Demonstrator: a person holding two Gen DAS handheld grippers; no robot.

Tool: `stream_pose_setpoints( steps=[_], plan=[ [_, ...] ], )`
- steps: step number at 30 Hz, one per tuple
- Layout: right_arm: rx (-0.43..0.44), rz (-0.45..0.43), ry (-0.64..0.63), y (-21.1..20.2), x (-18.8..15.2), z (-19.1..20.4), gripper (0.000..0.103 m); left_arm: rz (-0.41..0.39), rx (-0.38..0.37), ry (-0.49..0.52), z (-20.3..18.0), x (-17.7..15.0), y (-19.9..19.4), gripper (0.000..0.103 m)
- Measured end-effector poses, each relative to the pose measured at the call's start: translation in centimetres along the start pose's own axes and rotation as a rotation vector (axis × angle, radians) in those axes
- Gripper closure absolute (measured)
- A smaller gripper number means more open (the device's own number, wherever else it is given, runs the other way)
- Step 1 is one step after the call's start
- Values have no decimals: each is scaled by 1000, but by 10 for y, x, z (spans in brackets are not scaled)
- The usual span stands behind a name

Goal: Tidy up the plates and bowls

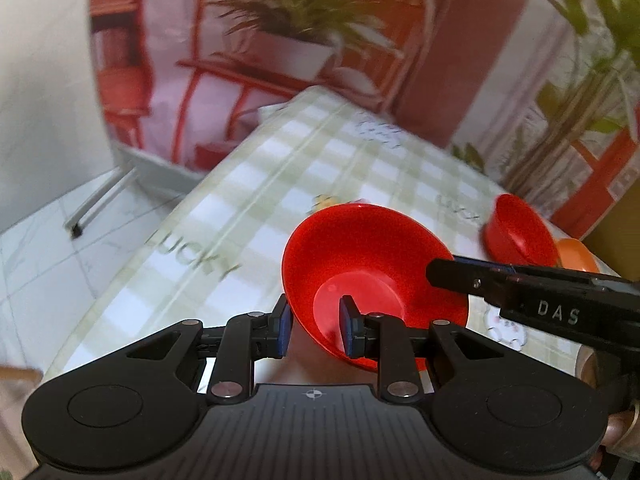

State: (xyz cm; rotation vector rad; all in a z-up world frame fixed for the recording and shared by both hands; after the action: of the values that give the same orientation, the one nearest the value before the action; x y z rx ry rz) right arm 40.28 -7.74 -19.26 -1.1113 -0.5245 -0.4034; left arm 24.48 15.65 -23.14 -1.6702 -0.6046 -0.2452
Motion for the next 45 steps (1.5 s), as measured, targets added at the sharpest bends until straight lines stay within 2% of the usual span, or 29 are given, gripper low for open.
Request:
stream_pose_setpoints(
  steps=[15, 22, 26, 33, 38, 45],
  plan=[
    [-125, -193, 232, -73, 14, -113, 93, -48, -100, 276, -123, 65, 17, 77],
    [-188, -233, 309, -93, 16, -159, 93, -42, -131, 406, -179, 92, 37, 77],
    [-211, -239, 351, -95, 14, -180, 93, -41, -161, 440, -202, 103, 52, 77],
    [-234, -215, 381, -81, 8, -201, 93, -19, -192, 431, -211, 106, 80, 77],
    [-235, -202, 389, -74, 5, -207, 93, 14, -188, 441, -214, 101, 104, 77],
    [-232, -185, 399, -66, 1, -212, 93, 28, -177, 450, -211, 101, 116, 77]
  ],
)
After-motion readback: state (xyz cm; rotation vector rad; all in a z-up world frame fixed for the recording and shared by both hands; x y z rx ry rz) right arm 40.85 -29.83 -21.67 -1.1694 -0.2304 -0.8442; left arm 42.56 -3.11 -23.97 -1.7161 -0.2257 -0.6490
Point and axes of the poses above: each gripper's, at about its wrist camera, not at the fingertips, and y roughly the way its jaws point, z to its left, x to its top, the point moved 5 cm from there along y, roughly the way its jaws point, and after that the axes turned 11 degrees about z, right-handed, at the moved point
